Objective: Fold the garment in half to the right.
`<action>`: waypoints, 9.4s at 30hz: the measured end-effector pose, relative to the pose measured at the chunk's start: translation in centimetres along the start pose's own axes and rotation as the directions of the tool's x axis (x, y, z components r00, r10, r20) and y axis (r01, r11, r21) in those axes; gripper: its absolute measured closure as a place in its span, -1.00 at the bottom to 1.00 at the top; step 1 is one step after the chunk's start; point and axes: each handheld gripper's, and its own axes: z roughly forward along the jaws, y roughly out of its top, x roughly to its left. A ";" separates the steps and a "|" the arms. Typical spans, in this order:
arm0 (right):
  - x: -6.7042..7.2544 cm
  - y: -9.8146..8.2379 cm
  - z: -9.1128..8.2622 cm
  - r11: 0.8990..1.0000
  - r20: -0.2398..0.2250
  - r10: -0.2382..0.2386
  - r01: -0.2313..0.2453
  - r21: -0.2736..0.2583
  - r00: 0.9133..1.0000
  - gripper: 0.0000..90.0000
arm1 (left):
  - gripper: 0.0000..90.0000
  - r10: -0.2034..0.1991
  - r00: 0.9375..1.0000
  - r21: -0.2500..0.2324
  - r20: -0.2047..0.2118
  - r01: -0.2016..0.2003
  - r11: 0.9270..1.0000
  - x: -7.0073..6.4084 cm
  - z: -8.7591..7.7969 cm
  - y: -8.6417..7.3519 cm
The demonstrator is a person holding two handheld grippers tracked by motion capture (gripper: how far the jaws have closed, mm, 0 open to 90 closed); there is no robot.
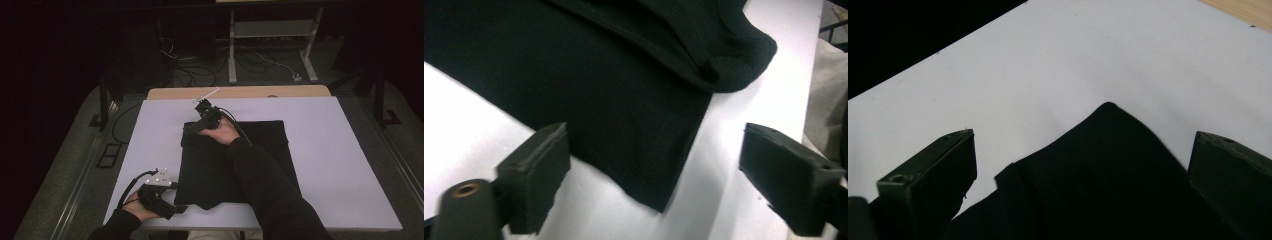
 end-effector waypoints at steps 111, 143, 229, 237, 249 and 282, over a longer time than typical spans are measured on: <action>-0.3 -2.3 -4.5 0.994 0.200 0.052 -0.033 -0.100 0.978 0.91 | 0.85 0.047 0.997 -0.126 -0.065 -0.055 0.990 -1.4 0.1 4.2; -2.8 -3.9 -11.5 0.987 0.256 0.099 -0.063 -0.145 0.962 0.91 | 0.86 0.128 0.990 -0.218 -0.052 -0.136 0.967 -3.7 0.9 8.7; -11.2 -13.6 -19.3 0.938 0.367 0.332 -0.265 -0.222 0.869 0.91 | 0.87 0.218 0.969 -0.116 0.115 -0.205 0.972 -10.1 13.4 18.9; -12.2 -14.4 -19.3 0.922 0.365 0.378 -0.309 -0.234 0.851 0.91 | 0.87 0.226 0.967 -0.102 0.116 -0.215 0.971 -10.2 14.4 19.7; -12.5 -14.8 -19.6 0.924 0.383 0.374 -0.307 -0.226 0.844 0.89 | 0.87 0.258 0.957 -0.059 0.133 -0.252 0.966 -11.0 16.6 21.5; -8.3 -23.2 -29.0 0.872 0.308 0.461 -0.362 -0.329 0.832 -0.92 | 0.87 0.313 0.941 0.107 0.128 -0.327 0.939 -12.5 20.5 24.1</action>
